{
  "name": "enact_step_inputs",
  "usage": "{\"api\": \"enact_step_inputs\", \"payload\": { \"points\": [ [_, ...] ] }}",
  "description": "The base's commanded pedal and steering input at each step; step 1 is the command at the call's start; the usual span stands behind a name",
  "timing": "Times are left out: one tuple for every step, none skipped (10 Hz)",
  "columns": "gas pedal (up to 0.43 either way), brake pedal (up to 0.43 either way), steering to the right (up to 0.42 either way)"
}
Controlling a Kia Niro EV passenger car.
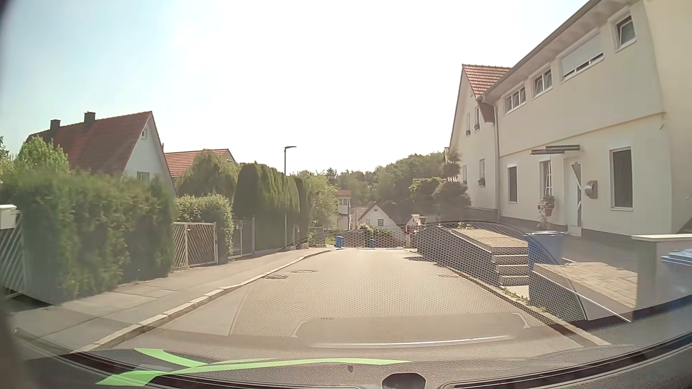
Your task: Follow the waypoints while adhering to traffic rules and regulations
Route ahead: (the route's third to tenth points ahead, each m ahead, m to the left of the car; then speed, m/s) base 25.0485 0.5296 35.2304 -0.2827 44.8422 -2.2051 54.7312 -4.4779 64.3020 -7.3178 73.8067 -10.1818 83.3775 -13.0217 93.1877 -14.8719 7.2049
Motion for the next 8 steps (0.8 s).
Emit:
{"api": "enact_step_inputs", "payload": {
  "points": [
    [0.000,0.000,-0.001],
    [0.000,0.000,-0.001],
    [0.000,0.000,-0.001],
    [0.000,0.000,-0.001],
    [0.000,0.000,-0.001],
    [0.000,0.000,-0.001],
    [0.000,0.000,-0.001],
    [0.000,0.006,-0.001]
  ]
}}
